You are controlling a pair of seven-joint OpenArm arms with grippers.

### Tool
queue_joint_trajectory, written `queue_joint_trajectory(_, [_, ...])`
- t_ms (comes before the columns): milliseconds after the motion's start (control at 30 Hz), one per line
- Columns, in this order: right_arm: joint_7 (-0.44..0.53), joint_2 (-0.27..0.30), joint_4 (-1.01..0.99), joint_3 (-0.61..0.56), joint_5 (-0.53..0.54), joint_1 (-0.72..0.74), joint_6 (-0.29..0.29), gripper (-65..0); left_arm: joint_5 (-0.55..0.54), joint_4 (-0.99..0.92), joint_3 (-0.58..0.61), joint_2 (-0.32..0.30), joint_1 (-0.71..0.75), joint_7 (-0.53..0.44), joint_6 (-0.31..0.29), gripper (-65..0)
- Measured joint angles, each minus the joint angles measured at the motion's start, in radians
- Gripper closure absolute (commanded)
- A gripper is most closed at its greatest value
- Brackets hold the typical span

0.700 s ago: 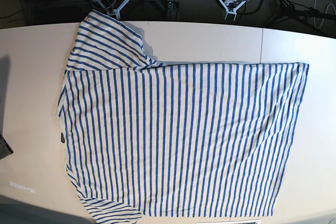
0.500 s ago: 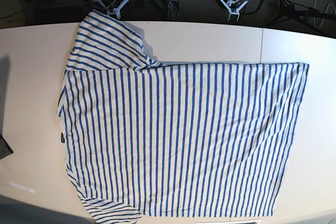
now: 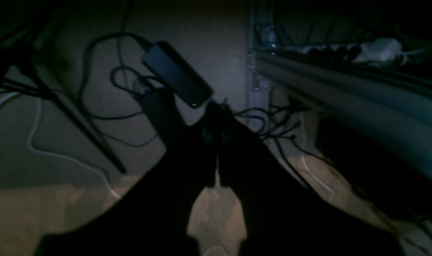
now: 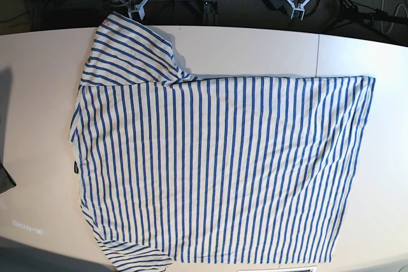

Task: Fold the T-shirt properly
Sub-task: 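Move both grippers out from rest toward the shirt's shoulder corners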

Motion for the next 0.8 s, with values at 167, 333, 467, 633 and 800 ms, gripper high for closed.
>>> queue_joint_trajectory(167, [-0.045, 0.107, 0.160, -0.047, 0.091, -0.136, 0.034, -12.1, -0.098, 0.234, 0.000, -0.048, 0.145, 0.008, -0.077, -0.5])
queue_joint_trajectory(333, [-0.048, 0.229, 0.387, -0.169, 0.108, -0.320, 0.041, -12.1, -0.133, 0.518, 0.003, -0.101, 0.308, 0.002, -0.088, -1.8])
queue_joint_trajectory(467, [-0.044, 0.331, 0.619, -0.219, 0.144, -0.463, 0.051, -12.1, -0.154, 0.745, 0.004, -0.164, 0.453, 0.014, -0.089, -9.3])
queue_joint_trajectory(633, [-0.053, 0.508, 0.914, -0.200, 0.156, -0.621, 0.053, -12.1, -0.156, 1.045, -0.043, -0.232, 0.612, 0.009, -0.089, -12.3])
queue_joint_trajectory(800, [-0.045, 0.644, 1.179, -0.170, 0.149, -0.731, 0.057, -12.1, -0.153, 1.320, -0.133, -0.274, 0.755, 0.054, -0.092, -12.4])
